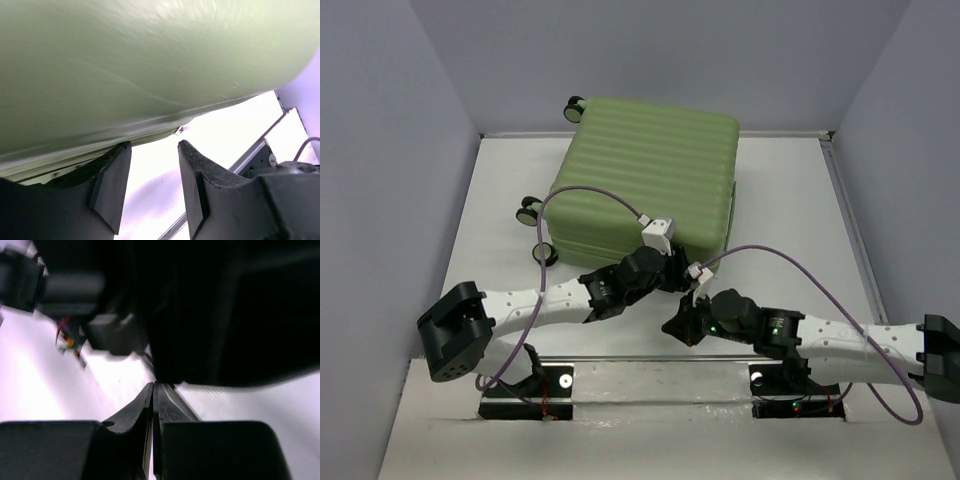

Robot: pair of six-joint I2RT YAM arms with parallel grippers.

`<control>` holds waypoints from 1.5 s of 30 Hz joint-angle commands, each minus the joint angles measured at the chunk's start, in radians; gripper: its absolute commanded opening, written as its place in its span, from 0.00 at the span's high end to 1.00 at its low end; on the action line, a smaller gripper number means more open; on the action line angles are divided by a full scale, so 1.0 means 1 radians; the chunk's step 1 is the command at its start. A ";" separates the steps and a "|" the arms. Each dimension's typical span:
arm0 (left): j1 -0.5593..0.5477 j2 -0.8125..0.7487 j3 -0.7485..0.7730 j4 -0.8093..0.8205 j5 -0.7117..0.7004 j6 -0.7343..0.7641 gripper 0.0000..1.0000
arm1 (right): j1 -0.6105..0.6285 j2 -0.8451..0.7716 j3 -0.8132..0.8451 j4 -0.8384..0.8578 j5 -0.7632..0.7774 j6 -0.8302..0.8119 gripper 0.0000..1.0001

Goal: Pack the luggage

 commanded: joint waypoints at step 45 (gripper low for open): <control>1.333 -0.389 -0.099 -0.089 0.731 -0.284 0.01 | 0.002 -0.100 -0.086 0.101 0.266 0.107 0.87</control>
